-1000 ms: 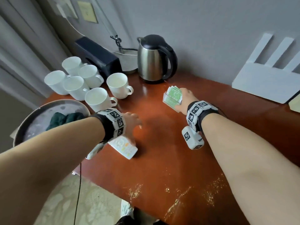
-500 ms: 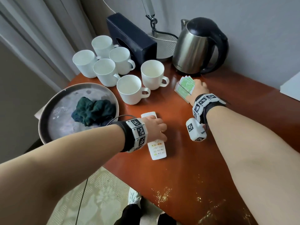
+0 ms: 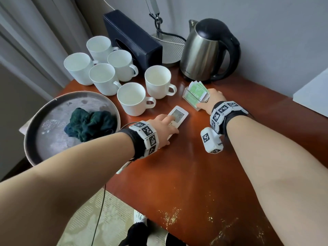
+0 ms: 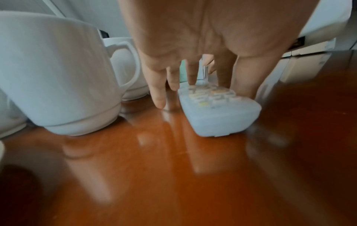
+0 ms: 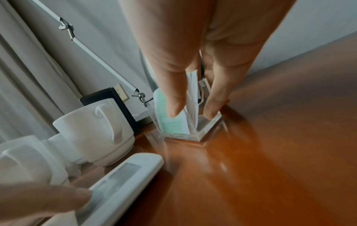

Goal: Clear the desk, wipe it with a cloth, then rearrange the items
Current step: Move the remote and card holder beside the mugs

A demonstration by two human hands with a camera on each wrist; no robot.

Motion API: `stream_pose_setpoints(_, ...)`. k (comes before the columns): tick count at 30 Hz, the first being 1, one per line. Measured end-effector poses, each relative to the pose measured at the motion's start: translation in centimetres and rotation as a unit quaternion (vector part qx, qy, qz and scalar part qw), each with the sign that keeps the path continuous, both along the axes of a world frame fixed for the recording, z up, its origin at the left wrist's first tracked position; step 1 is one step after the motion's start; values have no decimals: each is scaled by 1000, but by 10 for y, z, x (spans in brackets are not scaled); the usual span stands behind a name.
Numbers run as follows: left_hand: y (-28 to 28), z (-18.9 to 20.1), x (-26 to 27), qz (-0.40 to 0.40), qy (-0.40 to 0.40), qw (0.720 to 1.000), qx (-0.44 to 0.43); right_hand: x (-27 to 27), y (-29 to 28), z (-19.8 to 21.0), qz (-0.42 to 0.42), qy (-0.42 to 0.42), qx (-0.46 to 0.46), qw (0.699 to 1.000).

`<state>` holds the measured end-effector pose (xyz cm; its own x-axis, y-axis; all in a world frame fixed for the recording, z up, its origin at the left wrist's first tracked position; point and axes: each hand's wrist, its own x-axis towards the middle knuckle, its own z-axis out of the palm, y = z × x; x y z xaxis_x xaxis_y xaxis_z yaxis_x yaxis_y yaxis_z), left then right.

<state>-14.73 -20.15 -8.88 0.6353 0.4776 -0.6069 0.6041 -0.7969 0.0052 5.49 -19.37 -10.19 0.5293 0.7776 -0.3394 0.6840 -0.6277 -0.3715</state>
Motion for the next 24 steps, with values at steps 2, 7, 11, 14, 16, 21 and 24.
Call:
stream_pose_setpoints(2,4,0,3,12,7,1000,6,0,8,1,6,-6,-4,1000)
stream_pose_setpoints(7,17,3,4,49,15,999,15,-4,30,1,18,2,36,999)
stream_pose_setpoints(11,23,6,1,56,-7,998,30,-11,44,3,38,11,73,997)
stream_pose_setpoints(14,23,7,2,46,-4,998,38,-17,53,5,46,7,84,995)
stream_pose_setpoints(16,22,6,4,42,-6,998,44,-19,59,7,41,2,93,995)
stream_pose_setpoints(21,27,2,3,33,-12,998,58,-25,67,9,52,16,82,995)
stream_pose_setpoints(24,28,-1,2,30,-10,997,64,-29,66,12,54,15,79,995)
